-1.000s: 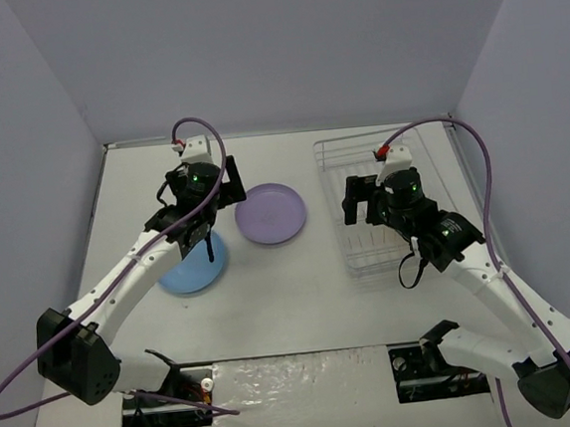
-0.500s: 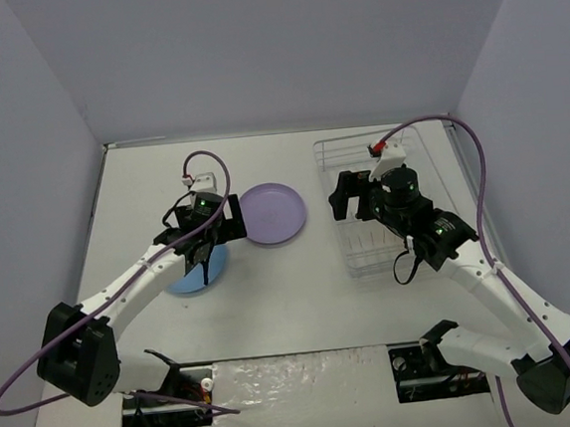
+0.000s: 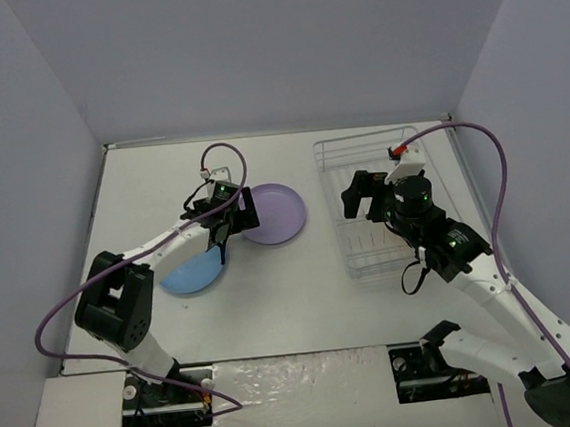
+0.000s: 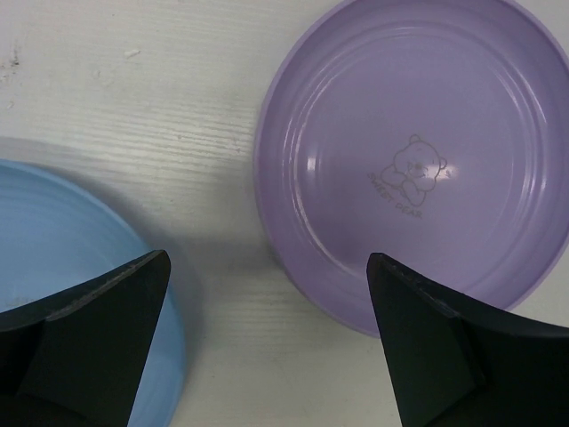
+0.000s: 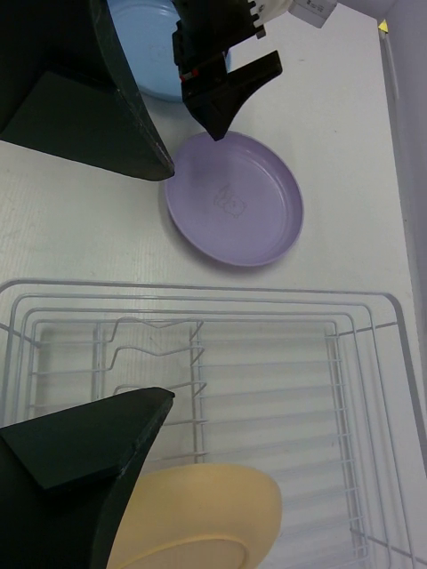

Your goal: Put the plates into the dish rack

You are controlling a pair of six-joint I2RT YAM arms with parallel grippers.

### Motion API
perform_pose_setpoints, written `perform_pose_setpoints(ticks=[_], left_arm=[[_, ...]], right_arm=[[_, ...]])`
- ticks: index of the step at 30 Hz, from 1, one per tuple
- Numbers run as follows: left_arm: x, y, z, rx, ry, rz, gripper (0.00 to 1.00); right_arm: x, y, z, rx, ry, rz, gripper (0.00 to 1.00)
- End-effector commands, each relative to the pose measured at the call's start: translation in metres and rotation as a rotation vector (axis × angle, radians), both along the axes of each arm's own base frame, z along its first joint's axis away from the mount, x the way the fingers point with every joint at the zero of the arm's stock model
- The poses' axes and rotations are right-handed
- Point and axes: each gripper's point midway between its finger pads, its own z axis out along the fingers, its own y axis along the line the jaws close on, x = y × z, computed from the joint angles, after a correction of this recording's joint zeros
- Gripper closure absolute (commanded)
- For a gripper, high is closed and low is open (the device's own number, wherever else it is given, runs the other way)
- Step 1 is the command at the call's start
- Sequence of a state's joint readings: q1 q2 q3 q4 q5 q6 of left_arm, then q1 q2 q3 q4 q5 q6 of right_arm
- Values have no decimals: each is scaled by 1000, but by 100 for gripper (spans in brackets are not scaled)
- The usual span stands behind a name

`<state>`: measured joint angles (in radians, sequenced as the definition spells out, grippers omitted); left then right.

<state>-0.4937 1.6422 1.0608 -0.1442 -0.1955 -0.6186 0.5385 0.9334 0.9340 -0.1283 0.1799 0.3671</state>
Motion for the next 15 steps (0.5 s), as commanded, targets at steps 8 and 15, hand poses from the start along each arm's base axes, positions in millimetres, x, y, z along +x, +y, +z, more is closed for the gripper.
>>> perform_pose_setpoints(ticks=[8, 15], left_arm=[[50, -34, 8, -117, -72, -15, 20], [49, -28, -17, -88, -9, 13, 34]], right_arm=[[4, -15, 9, 4, -41, -100, 0], [2, -24, 9, -12, -36, -135, 0]])
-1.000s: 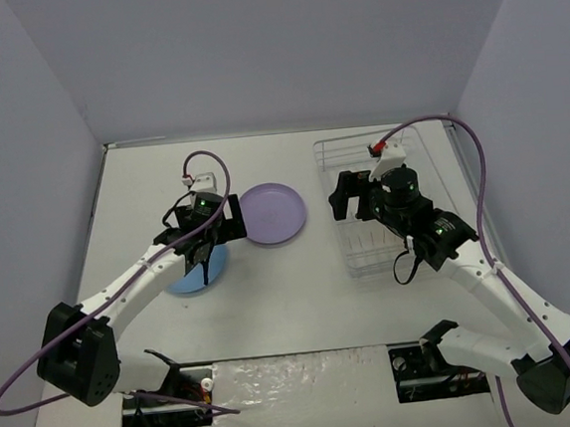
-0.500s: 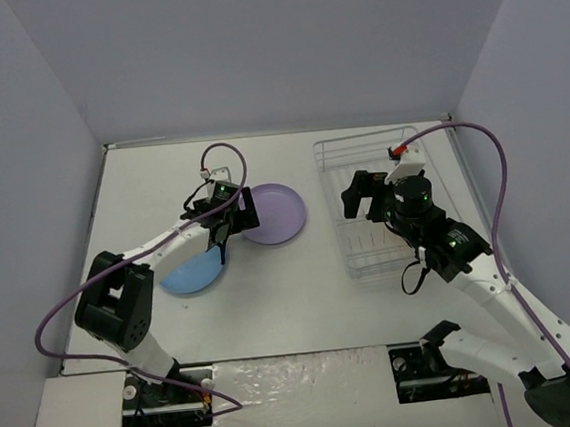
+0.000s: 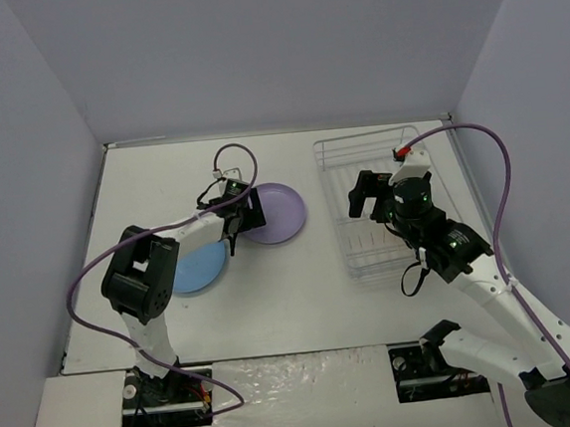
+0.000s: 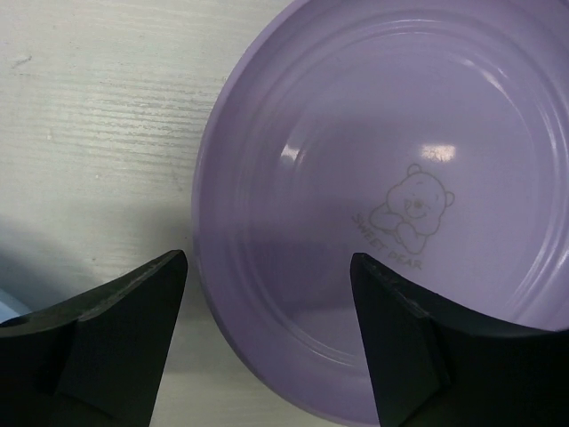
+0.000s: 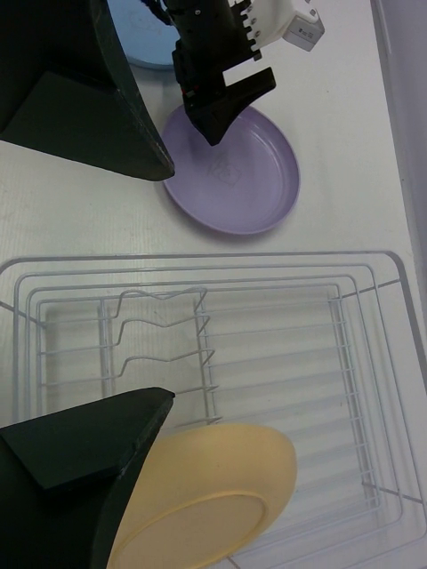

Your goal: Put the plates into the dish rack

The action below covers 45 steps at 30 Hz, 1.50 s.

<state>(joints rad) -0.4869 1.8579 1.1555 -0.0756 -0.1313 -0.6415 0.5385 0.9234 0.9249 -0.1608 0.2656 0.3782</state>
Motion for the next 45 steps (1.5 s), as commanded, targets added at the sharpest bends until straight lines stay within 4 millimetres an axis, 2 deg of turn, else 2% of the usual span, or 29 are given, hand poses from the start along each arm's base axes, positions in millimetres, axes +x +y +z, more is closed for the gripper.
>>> perform_pose_setpoints(ticks=[1, 7, 10, 11, 14, 16, 19, 22, 25, 26, 31, 32, 34, 39, 41, 45], left_arm=[[22, -3, 27, -55, -72, 37, 40], [19, 5, 19, -57, -55, 73, 81], [18, 9, 17, -57, -48, 80, 98], [18, 9, 18, -59, -50, 76, 100], [20, 11, 32, -57, -82, 60, 100], [22, 15, 58, -63, -139, 58, 100], [16, 20, 94, -79, -223, 50, 100], [-4, 31, 129, -114, -339, 40, 100], [-24, 32, 158, -179, -449, -2, 100], [-31, 31, 179, -214, -509, -20, 100], [-64, 33, 196, -268, -573, -69, 100], [-69, 34, 205, -280, -598, -72, 100], [-77, 36, 214, -293, -624, -78, 100], [-91, 36, 228, -314, -651, -106, 100], [-94, 34, 231, -330, -656, -120, 100], [-104, 32, 241, -371, -680, -141, 100]], right_arm=[[2, -9, 17, 17, -52, -60, 0], [-5, -18, 27, 27, -74, -88, 0], [-9, -23, 31, 27, -83, -100, 0], [-10, -25, 32, 25, -86, -105, 0], [-12, -22, 30, 12, -75, -77, 0], [-11, -15, 25, -4, -55, -36, 0], [-10, 7, 17, -4, -26, 78, 0], [-4, 36, 0, -18, 25, 217, 0], [1, 53, -1, -15, 23, 273, 0], [1, 57, -1, -18, 20, 293, 0], [-1, 94, 1, -2, 7, 418, 0], [2, 99, 1, 6, 3, 424, 0], [2, 108, 4, 21, -10, 447, 0], [4, 147, 9, 63, -41, 536, 1], [6, 156, 9, 76, -45, 543, 4], [18, 161, 6, 93, -47, 508, 12]])
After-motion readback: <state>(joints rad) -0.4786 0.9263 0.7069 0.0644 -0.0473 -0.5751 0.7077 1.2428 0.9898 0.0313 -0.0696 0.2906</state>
